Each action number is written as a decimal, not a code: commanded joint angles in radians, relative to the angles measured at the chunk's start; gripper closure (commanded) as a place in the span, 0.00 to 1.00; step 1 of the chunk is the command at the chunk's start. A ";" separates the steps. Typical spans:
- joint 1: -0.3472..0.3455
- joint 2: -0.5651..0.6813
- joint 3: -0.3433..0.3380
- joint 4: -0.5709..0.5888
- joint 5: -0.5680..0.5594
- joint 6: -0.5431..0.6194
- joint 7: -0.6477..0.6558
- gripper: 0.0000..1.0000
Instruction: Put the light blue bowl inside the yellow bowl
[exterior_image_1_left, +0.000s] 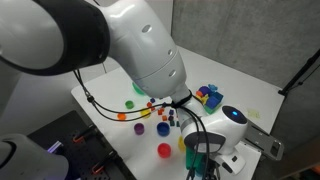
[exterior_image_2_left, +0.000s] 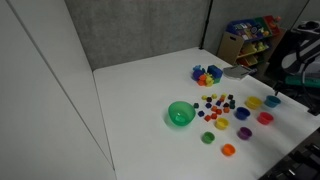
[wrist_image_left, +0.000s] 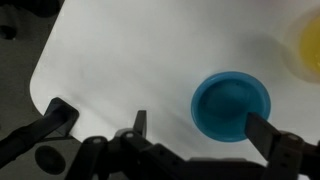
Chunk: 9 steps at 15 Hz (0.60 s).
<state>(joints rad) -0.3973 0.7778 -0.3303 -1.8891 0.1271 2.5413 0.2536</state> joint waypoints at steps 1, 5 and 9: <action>-0.003 0.047 -0.006 0.017 0.016 0.071 0.009 0.00; 0.000 0.088 -0.001 0.017 0.021 0.135 0.007 0.00; 0.005 0.117 -0.001 0.022 0.026 0.167 0.012 0.27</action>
<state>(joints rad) -0.3961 0.8710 -0.3313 -1.8885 0.1304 2.6899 0.2536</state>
